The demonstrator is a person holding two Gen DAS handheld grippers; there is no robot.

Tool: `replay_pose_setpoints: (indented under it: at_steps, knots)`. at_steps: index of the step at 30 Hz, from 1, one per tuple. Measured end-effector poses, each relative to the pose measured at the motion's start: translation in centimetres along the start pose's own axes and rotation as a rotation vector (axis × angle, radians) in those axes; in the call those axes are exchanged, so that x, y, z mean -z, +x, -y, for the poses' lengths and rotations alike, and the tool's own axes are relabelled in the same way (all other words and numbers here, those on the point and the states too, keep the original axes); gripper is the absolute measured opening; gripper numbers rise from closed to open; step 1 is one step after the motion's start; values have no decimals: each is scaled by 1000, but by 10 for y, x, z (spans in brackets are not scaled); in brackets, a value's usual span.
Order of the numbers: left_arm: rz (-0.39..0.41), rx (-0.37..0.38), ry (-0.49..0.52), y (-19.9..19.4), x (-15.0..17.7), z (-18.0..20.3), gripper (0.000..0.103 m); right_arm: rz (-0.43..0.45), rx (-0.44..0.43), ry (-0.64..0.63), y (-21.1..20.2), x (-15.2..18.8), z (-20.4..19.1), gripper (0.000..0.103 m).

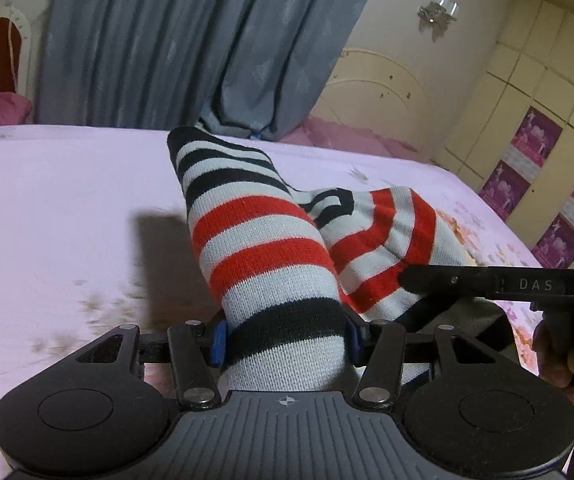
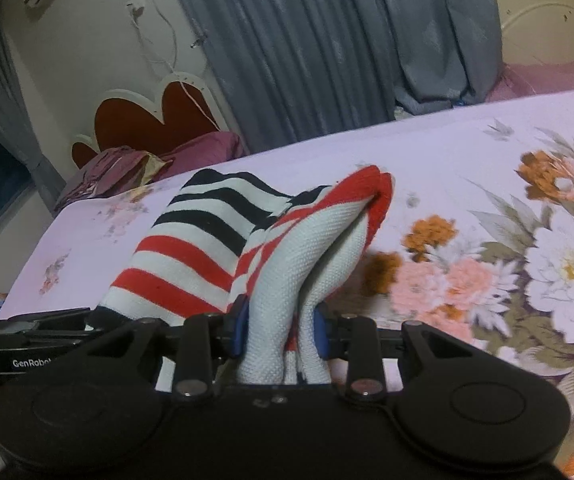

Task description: Fold small clothes

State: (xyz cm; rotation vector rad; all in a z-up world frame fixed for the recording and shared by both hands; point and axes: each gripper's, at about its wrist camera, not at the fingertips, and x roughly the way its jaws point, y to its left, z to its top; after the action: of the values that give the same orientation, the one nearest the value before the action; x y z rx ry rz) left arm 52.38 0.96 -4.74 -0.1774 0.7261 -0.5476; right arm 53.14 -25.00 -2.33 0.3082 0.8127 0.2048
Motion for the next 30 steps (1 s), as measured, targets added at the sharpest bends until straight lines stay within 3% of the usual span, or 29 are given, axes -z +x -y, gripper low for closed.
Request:
replay_pose_setpoints:
  at_steps: [11,18,20,23,25,27,30]
  knots:
    - [-6,-101,-68,-73,20,-109,53,-43,-99,-38,65,15,-99,31]
    - [-10,-143,-142,-103,53,-172,53,-100,-164,-57,105,23,-144,31]
    - [-15,-149,-152,-100,65,-181,54,-117,-174,-59,112,29,-149,31]
    - [-27,-143,-251,-89,88,-207,67,-166,-114,-60,133,46,-142,32]
    - [2,-119,-316,-89,100,-219,69,-180,-131,33,145,55,-123,34]
    - [7,-134,-294,-90,99,-218,70,-178,-151,86,146,55,-114,34]
    - [-2,-155,-258,-92,94,-209,73,-177,-130,39,145,52,-121,34]
